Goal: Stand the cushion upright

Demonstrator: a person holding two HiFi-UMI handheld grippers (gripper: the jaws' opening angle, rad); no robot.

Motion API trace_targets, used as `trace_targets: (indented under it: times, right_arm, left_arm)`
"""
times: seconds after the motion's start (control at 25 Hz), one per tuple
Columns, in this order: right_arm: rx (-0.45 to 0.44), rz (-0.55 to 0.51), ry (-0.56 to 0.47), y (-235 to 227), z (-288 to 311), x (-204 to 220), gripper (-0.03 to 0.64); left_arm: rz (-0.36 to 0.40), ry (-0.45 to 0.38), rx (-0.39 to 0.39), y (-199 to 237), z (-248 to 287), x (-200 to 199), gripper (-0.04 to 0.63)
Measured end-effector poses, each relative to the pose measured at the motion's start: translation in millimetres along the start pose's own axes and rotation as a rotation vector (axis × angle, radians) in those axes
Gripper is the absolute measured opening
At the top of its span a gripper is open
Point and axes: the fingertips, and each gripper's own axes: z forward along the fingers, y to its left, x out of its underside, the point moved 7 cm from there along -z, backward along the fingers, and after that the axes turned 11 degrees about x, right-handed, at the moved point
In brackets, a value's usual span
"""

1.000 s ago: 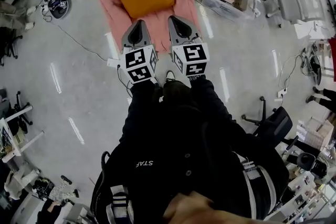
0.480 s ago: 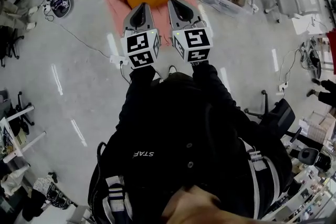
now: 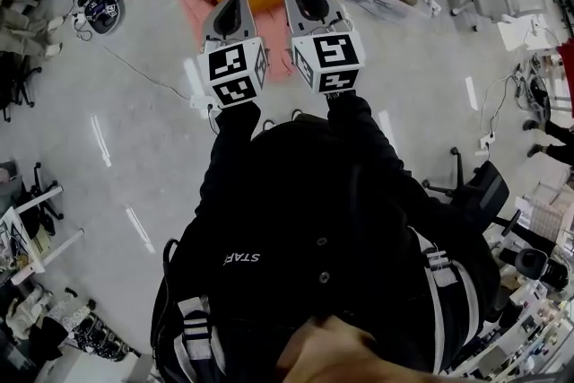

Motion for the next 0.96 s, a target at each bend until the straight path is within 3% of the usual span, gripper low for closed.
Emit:
trace_targets:
  times: [0.56,0.96]
  right_arm:
    - [0.006,0.004,-0.02,6.0,9.9,-3.3,0.014]
    - [0.005,0.015,-0.029,-1.3,17.0,-3.7,0.014]
  left_arm:
    - [0.031,0.0,0.009,6.8,4.8,-5.6,0.0]
    - [0.038,0.02,-0.029,8.0,10.9,-2.0,0.0]
